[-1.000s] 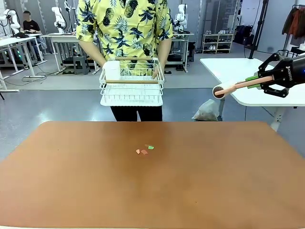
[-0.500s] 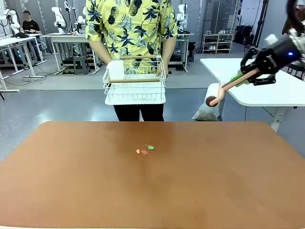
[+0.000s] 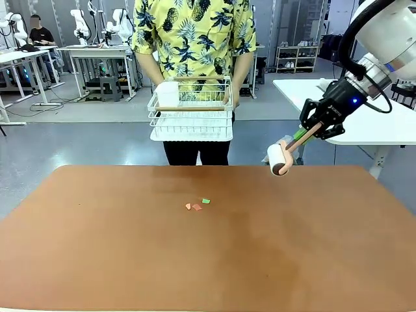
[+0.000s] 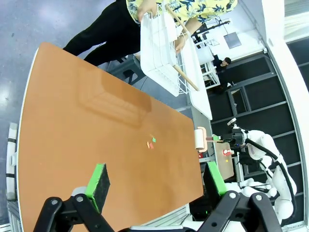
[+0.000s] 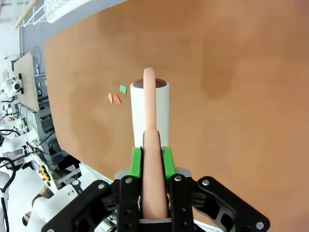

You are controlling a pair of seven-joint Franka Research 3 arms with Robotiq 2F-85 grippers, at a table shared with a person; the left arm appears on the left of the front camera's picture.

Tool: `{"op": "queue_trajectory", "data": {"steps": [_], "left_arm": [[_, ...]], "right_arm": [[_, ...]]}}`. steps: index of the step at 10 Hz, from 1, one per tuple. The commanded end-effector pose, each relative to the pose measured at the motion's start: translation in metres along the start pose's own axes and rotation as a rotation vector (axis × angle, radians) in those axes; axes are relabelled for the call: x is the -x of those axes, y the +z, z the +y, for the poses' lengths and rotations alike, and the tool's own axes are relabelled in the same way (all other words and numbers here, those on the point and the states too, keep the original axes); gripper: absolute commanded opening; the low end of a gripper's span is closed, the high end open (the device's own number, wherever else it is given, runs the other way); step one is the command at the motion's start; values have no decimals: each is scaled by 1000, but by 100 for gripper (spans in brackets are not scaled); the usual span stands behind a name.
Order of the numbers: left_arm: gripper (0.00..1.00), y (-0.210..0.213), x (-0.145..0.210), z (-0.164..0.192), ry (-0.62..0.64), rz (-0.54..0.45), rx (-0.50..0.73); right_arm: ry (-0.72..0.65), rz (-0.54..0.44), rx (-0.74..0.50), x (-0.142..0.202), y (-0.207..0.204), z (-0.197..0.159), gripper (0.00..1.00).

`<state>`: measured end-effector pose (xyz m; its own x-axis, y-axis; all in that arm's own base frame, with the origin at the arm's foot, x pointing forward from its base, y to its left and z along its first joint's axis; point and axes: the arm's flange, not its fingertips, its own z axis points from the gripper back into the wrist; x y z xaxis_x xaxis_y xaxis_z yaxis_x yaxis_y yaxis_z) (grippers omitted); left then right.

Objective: Clean the table.
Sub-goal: Clean the table with the Lint Roller when the human lifts the Dish drying rack.

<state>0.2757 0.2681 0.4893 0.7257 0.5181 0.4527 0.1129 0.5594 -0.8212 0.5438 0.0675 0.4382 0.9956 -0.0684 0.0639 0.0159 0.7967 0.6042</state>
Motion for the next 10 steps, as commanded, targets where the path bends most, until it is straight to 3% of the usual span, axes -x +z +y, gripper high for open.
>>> {"op": "queue_trajectory", "data": {"steps": [1, 7, 10], "left_arm": [[100, 3, 0, 0, -13, -6, 9], [100, 3, 0, 0, -13, -6, 9], [100, 3, 0, 0, -13, -6, 9]], "right_arm": [[-6, -15, -4, 1, 9, 10, 21], [7, -14, -2, 0, 7, 4, 21], [21, 48, -57, -14, -40, -12, 21]]}}
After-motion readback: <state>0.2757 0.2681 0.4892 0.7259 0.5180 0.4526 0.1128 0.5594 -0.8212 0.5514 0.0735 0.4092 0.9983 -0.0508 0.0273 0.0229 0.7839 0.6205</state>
